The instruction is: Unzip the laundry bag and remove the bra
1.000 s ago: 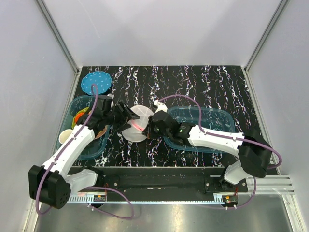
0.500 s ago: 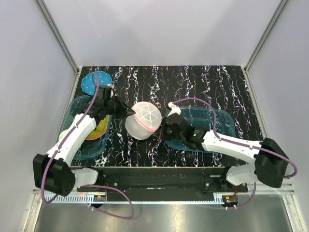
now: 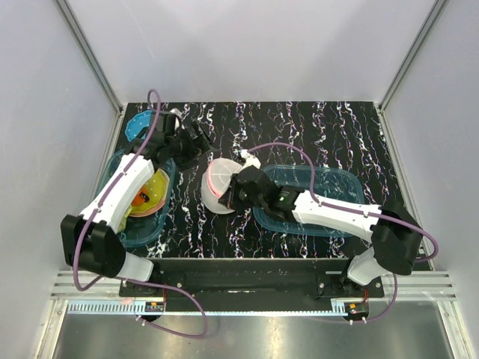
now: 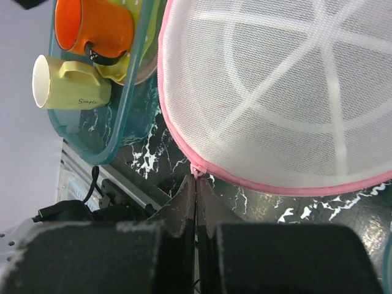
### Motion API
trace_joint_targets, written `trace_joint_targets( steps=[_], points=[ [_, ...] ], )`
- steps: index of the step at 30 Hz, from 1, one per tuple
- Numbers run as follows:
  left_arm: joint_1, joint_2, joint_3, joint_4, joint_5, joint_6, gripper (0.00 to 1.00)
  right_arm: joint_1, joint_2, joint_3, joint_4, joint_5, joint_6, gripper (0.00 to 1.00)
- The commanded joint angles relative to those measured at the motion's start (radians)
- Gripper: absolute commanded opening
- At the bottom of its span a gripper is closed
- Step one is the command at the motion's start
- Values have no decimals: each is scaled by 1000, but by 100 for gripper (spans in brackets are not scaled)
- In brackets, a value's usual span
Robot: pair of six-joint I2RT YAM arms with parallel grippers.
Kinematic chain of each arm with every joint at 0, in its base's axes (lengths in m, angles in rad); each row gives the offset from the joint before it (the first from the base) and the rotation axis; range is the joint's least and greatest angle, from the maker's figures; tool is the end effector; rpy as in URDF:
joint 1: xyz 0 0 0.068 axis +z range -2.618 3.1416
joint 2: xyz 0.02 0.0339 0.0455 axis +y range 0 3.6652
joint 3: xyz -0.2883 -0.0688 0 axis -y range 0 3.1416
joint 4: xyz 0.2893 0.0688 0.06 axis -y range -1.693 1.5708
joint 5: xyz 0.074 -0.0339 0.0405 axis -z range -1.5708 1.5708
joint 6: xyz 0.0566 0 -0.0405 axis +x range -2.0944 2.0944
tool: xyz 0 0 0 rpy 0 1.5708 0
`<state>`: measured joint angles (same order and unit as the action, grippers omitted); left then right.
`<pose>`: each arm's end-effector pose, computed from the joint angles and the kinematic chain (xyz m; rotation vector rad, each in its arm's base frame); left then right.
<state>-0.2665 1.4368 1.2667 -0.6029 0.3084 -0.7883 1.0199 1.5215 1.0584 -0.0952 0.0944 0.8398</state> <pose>0.3508 -0.1136 0.3200 -0.4800 2.4241 -0.8543 0.2150 0.3397 0.2568 -0.1464 2.2892 0.9543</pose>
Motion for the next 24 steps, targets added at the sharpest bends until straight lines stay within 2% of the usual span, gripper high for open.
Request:
trace_joint_targets(
  steps=[1,5,9,13,16,20,22,24],
  points=[
    [6,-147,65,-78,-71,57,99,11,23,55,38,-19,18,0],
    [6,-312,-62,-83,-55,-24,99,9,29,42,54,-22,21,0],
    [-6,-401,-318,27,6,-140,98,11,28,23,60,-25,27,0],
    [-20,-369,-404,156,49,-209,96,11,31,11,65,-33,31,0],
    [-52,-326,-368,172,29,-200,92,12,31,8,68,-38,33,0],
    [-66,-273,-346,173,6,-200,84,11,19,-6,68,-33,38,0],
    [-66,-253,-352,198,17,-206,76,11,9,-11,64,-28,38,0],
    [-68,-231,-354,210,21,-212,58,11,2,-17,57,-25,36,0]
  ],
)
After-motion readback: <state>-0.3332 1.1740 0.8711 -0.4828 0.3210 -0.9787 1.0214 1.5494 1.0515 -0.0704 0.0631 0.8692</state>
